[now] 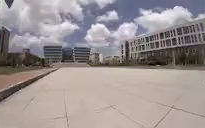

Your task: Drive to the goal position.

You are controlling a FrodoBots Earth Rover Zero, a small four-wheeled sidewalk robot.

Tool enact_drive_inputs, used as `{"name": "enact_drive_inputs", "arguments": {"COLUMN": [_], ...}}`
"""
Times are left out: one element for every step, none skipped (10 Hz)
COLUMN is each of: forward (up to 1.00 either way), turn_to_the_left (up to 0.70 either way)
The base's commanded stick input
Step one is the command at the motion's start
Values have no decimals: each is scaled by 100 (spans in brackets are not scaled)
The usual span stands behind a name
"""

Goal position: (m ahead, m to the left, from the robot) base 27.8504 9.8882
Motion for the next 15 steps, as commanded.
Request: {"name": "enact_drive_inputs", "arguments": {"forward": [70, 70, 70, 70, 70, 70, 70, 70, 70, 70, 70, 70, 70, 70, 70], "turn_to_the_left": [35, 35, 18, 2, 2, 0, 0, 0, 0, 0, 0, 0, 0, 0, 0]}}
